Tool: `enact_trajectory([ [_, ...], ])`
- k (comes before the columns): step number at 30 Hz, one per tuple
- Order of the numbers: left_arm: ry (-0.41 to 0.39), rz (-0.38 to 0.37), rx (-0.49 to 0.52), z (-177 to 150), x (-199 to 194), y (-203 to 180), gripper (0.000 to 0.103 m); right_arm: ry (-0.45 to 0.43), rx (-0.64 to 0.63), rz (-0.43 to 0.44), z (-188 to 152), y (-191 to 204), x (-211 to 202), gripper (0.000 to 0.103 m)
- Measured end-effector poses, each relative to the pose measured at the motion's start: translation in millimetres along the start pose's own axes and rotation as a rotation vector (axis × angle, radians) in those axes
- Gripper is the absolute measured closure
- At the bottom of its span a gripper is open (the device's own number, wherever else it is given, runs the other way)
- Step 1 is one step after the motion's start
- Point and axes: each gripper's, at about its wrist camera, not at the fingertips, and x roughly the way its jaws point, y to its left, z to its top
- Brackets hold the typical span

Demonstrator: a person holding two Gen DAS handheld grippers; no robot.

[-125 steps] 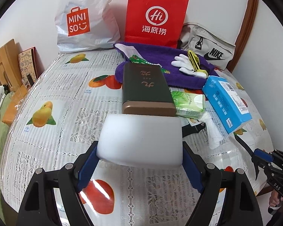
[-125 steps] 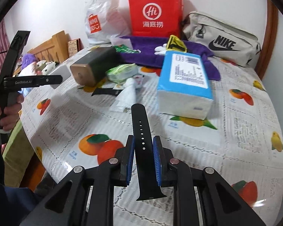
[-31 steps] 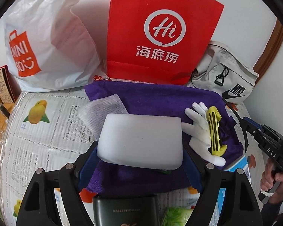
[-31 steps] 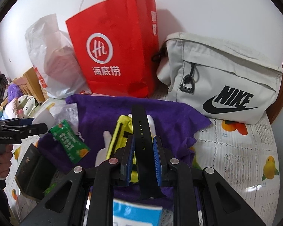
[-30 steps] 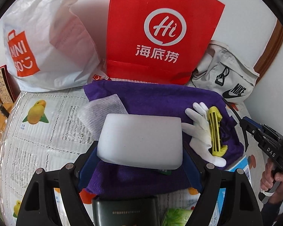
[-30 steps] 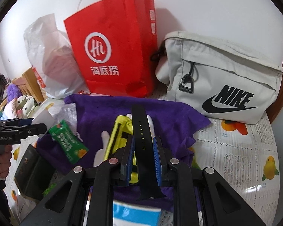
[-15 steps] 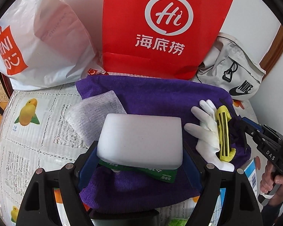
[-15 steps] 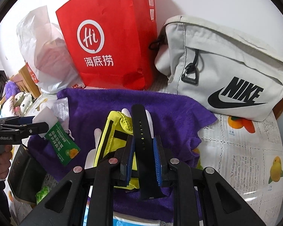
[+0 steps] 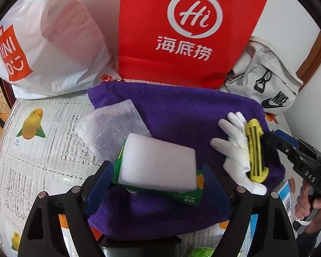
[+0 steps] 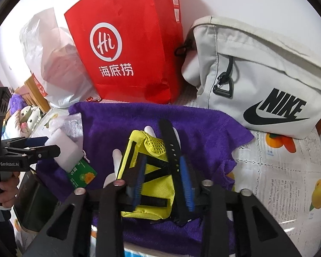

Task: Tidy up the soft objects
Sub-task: 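Open both tools to drop the foam block and watch strap onto the towel, then grasp the green tissue pack with the right tool and lift it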

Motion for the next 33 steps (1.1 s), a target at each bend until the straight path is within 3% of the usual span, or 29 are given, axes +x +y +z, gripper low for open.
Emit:
enact_trajectory([
  [8,-0.027,-0.003,-0.018,-7,-26,2,0.018,-0.014,-0.011,0.007,-10,19,-25,0.062],
  [17,-0.080,-0.015,-0.034,-34,-65,16,0.019,-0.030,-0.028,0.037,-39,56,-61,0.052],
  [26,-0.109,-0.020,-0.009,-74,-101,31,0.019,-0.033,-0.112,0.071,-75,108,-75,0.028],
  [33,-0.087,-0.039,-0.033,-96,-108,50,0.019,0.016,-0.184,0.096,-98,142,-62,0.018],
])
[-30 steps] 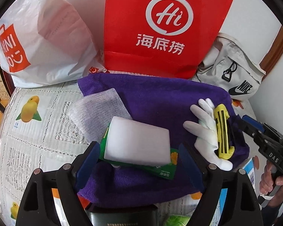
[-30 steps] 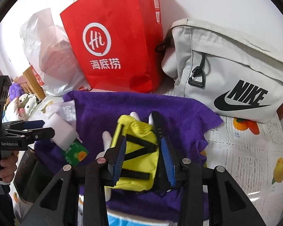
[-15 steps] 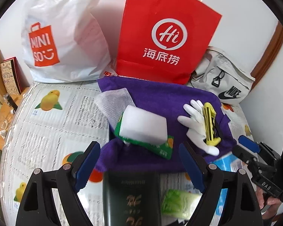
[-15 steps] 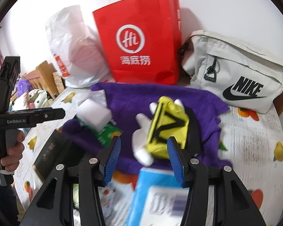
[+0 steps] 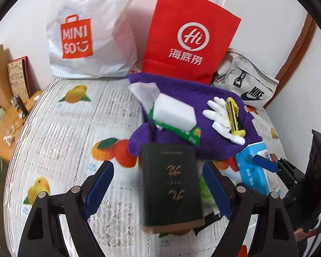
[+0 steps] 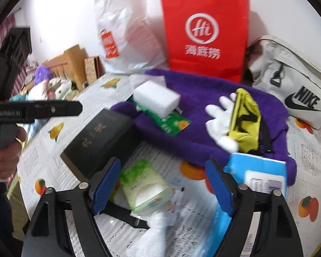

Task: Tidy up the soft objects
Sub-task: 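Grasp the green tissue pack with the right tool and lift it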

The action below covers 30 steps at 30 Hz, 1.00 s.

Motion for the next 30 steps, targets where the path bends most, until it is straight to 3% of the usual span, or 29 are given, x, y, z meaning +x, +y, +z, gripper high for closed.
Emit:
enact_trajectory([
  [15,0.019,-0.015,-0.026,-26,-3,27,0.019,0.127,-0.143,-0.095,-29,35,49,0.019],
  [17,0.022,-0.012,-0.029,-29,-4,29,0.019,0.098,-0.130,-0.104,-29,35,47,0.032],
  [18,0.023,-0.010,-0.029,-30,-4,29,0.019,0.093,-0.119,-0.101,-28,34,46,0.033],
  [25,0.031,-0.019,-0.017,-48,-9,21,0.019,0.000,-0.047,-0.063,-28,28,15,0.034],
  [30,0.036,-0.050,0.017,-69,-10,5,0.019,-0.053,-0.020,-0.086,-39,26,-17,0.034],
])
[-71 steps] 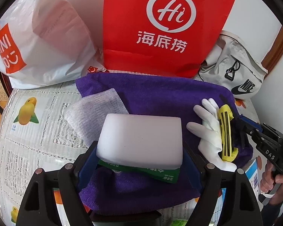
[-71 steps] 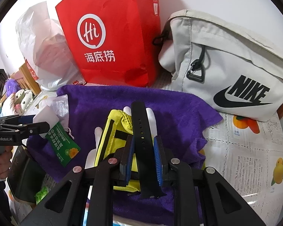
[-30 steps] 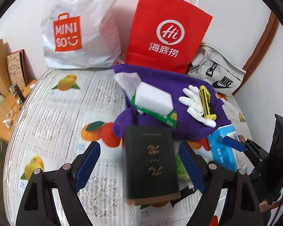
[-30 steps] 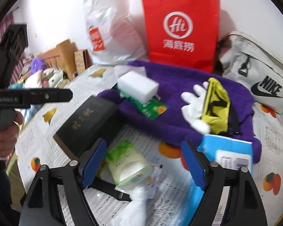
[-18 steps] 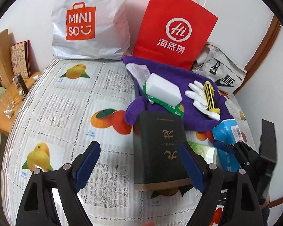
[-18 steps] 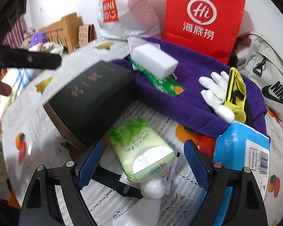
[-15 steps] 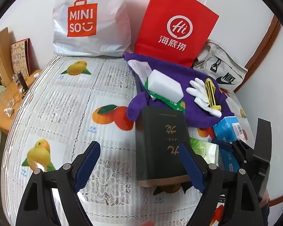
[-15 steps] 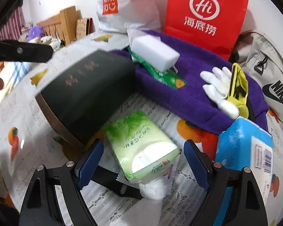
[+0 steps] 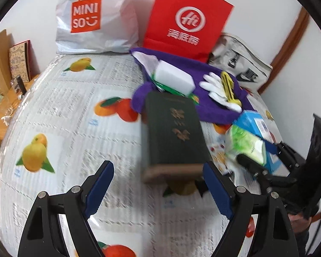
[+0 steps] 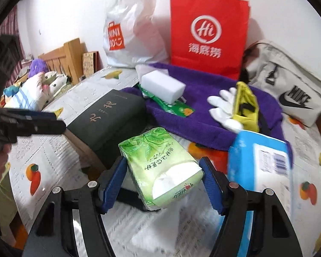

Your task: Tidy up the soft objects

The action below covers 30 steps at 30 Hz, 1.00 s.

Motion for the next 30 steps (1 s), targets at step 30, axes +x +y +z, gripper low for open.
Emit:
enact_trajectory([
  [30,0.010,-0.006,0.439,-58,55,-121,0.036,-0.005,0.179,-0.013,-130,-55,-88,0.034],
])
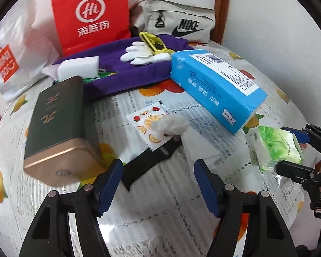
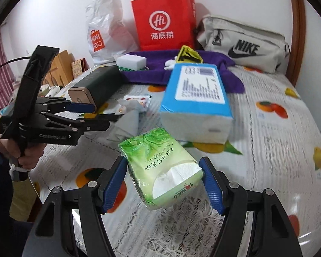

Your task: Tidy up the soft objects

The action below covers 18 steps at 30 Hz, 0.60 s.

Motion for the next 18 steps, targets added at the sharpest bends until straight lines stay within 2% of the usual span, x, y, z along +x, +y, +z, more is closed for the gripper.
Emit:
enact_trajectory([
  [2,0.009,0.005,0.020,2,5,-2,0.037,0.005,0.004,-0.008,-4,-5,1,0.034],
  [5,0.038,0.016,0.034,5,15,-4,0.048,0.014,0.026,-0.011,-7,-14,2,0.034],
  [13,0.065,0.014,0.014,8,23,-1,0.048,0.018,0.064,-0.002,-11,-27,7,0.034],
  [16,0.076,0.016,0.023,7,20,-2,0.056,0.020,0.062,0.000,-11,-27,8,0.034],
  [18,0.089,-0.017,0.017,2,14,-3,0.057,0.019,0.061,0.002,-12,-27,7,0.034],
])
